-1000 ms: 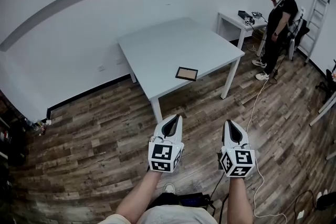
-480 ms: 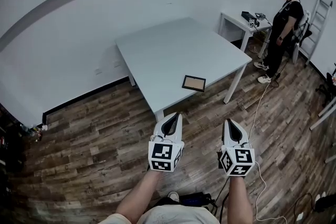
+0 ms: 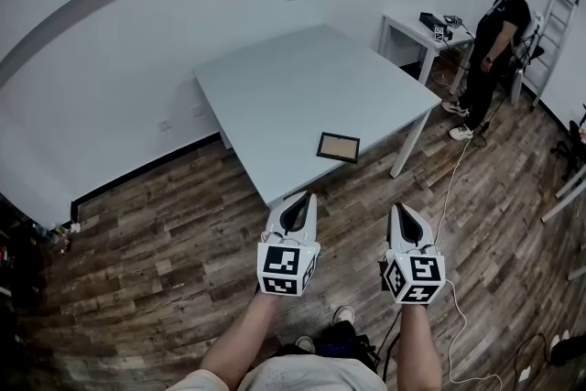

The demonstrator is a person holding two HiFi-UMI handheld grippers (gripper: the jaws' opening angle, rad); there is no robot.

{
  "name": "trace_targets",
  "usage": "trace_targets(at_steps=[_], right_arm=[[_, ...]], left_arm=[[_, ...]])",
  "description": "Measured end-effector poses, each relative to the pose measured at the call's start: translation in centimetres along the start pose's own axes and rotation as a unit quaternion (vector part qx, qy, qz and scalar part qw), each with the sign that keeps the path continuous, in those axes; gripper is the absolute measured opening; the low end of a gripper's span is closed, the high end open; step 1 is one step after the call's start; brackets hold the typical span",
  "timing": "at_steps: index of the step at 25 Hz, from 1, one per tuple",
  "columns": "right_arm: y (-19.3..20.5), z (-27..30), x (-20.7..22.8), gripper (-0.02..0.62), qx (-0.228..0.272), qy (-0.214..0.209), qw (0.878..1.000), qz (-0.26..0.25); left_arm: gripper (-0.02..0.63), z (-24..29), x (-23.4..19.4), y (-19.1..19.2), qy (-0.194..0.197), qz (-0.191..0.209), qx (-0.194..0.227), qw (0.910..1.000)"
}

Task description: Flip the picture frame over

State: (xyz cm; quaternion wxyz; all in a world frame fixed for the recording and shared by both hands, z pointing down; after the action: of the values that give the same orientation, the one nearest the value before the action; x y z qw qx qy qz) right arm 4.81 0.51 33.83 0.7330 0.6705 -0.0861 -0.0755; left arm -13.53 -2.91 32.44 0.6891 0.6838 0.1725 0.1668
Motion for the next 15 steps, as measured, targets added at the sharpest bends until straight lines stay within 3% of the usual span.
trace_targets(at_steps=[6,15], right_arm=[[0.2,3.1,2.2,0.025,0.003,-0.009,1.000,0.005],[-0.1,8.8,9.8,0.025,0.005,-0.009,1.000,0.004]], left_arm=[[0.000,3.7,0.0,0.0,-0.004,0.004,0.001,1.0000],[0.000,12.9,2.4,-0.2,-0.002,0.007,-0.007,1.0000]])
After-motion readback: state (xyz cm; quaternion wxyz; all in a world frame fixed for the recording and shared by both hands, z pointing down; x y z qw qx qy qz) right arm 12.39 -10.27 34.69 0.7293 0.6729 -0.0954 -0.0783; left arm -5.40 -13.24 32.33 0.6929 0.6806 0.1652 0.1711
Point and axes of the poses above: the fingertips, and each gripper's own axes: z forward along the fingers, x to its right, y out of its underside, the point moved 1 cm from there along -z, backward along the fingers, and after that the axes turned 3 degrees about -y, right-handed, at the moved point
